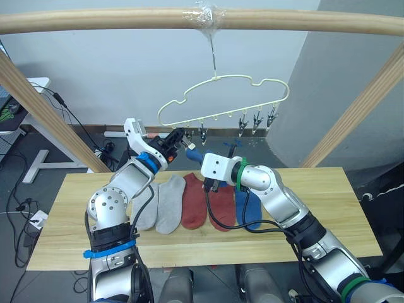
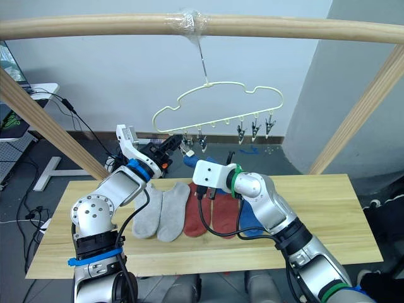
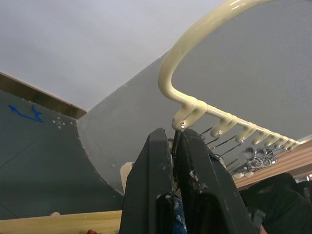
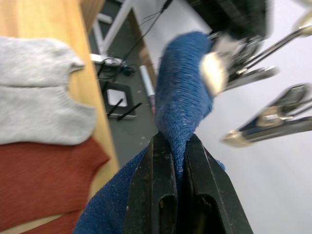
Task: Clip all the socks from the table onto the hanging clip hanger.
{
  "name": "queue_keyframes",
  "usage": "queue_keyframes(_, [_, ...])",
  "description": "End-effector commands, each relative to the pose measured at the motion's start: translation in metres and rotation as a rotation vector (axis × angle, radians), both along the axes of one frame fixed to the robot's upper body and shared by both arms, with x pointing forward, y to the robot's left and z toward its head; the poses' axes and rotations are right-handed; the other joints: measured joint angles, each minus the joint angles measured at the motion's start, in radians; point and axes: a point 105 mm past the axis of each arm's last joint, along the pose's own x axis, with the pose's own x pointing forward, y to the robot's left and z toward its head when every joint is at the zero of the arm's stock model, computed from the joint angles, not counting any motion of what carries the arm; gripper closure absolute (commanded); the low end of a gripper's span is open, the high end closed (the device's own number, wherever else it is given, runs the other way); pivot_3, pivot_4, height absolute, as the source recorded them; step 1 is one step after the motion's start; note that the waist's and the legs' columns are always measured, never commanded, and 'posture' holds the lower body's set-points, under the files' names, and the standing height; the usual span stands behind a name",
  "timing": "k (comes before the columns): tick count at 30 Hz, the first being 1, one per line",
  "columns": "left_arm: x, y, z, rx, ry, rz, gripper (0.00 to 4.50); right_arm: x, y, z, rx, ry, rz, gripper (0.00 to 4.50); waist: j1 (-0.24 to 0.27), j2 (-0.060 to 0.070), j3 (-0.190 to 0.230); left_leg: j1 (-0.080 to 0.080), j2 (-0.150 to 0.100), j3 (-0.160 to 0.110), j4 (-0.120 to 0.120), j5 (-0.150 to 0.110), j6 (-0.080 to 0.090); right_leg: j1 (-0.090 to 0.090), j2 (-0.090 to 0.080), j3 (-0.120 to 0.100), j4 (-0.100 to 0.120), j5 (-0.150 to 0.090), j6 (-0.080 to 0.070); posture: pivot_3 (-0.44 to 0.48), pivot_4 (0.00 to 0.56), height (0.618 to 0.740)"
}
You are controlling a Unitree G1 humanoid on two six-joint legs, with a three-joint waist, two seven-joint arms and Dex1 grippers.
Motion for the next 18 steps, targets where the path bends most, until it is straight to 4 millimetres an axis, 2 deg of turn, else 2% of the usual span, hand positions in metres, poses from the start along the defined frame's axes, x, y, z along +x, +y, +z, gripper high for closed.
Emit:
queue_keyframes(1, [-0.0023, -0.005, -0.0013, 0.01, 0.001, -0.023, 4.5, -0.0001, 0.0017, 0.014, 0.034, -0.047, -0.001, 4.44, 0.0, 0.0, 0.0, 0.0, 0.0, 0.0, 0.0, 0.0, 0.0, 0.0, 0.0, 0.0, 0.0, 0.0, 0.0, 0.095, 0.217, 0.74])
queue_keyframes(9, [-0.0045, -0.0057, 0.0035, 0.008, -0.031, -0.039, 4.5, -0.0021, 0.0065, 0.0115, 0.056, -0.016, 0.007, 4.44, 0.0, 0.0, 0.0, -0.001, 0.0, 0.0, 0.0, 0.0, 0.0, -0.001, 0.0, 0.0, 0.0, 0.0, -0.001, 0.093, 0.218, 0.74])
queue_keyframes(18, [-0.0088, -0.0009, 0.0075, -0.009, -0.035, -0.046, 1.97, -0.0041, 0.0063, 0.0079, 0.071, 0.013, 0.01, 4.5, 0.002, 0.0, 0.0, -0.002, 0.0, 0.0, 0.0, 0.0, 0.0, -0.002, 0.0, 0.0, 0.0, 0.0, -0.001, 0.101, 0.219, 0.74])
